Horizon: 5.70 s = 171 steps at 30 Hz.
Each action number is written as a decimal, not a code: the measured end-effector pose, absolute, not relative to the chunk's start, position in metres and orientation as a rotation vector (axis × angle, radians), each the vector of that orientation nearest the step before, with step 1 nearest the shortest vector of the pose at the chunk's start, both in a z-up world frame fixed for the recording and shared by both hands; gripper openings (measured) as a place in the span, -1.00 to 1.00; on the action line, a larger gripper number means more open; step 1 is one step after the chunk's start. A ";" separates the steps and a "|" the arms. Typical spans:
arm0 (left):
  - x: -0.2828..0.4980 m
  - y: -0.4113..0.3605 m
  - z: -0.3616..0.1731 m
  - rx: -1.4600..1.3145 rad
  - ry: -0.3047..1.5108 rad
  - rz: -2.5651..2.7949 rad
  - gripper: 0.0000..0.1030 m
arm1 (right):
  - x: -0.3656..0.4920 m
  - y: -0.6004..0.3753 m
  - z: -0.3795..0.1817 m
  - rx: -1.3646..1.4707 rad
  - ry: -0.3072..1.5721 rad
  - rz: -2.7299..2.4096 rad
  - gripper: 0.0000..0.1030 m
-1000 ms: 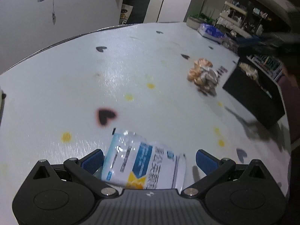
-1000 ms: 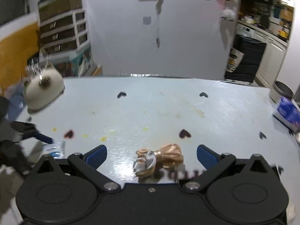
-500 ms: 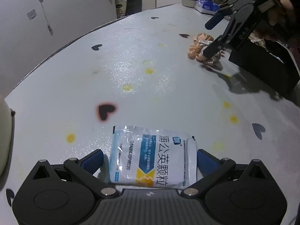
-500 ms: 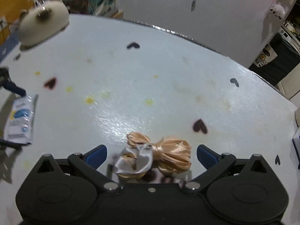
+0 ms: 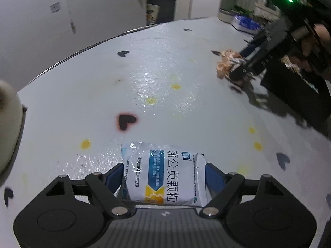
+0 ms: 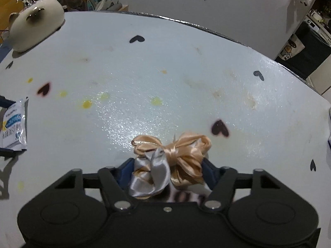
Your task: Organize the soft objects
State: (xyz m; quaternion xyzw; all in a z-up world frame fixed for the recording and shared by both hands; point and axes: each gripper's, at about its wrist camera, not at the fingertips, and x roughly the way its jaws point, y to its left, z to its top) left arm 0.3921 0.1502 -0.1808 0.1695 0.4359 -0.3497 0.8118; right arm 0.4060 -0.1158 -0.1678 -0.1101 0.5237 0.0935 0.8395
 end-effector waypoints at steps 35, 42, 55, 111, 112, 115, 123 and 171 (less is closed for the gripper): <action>0.297 0.141 -0.109 -0.004 0.833 -0.367 0.39 | 0.247 -0.095 -0.089 -0.029 0.859 0.230 0.13; 0.268 0.107 -0.092 -0.041 0.808 -0.328 0.39 | 0.224 -0.121 -0.080 -0.026 0.818 0.264 0.13; 0.229 0.021 -0.076 -0.093 0.773 -0.277 0.39 | 0.208 -0.234 -0.062 -0.051 0.771 0.371 0.13; 0.241 -0.155 -0.097 0.050 0.896 -0.570 0.39 | 0.254 -0.350 -0.146 -0.019 1.102 0.644 -0.26; 0.244 -0.158 -0.099 0.071 0.909 -0.581 0.39 | 0.253 -0.354 -0.142 0.000 1.096 0.639 -0.21; 0.250 -0.166 -0.107 0.113 0.943 -0.600 0.43 | 0.248 -0.367 -0.132 0.063 1.072 0.613 -0.15; 0.254 -0.173 -0.114 0.146 0.960 -0.613 0.78 | 0.236 -0.382 -0.120 0.156 1.026 0.516 -0.18; 0.157 -0.092 -0.051 -0.088 0.752 -0.283 0.97 | 0.142 -0.336 -0.051 0.128 0.692 0.246 0.03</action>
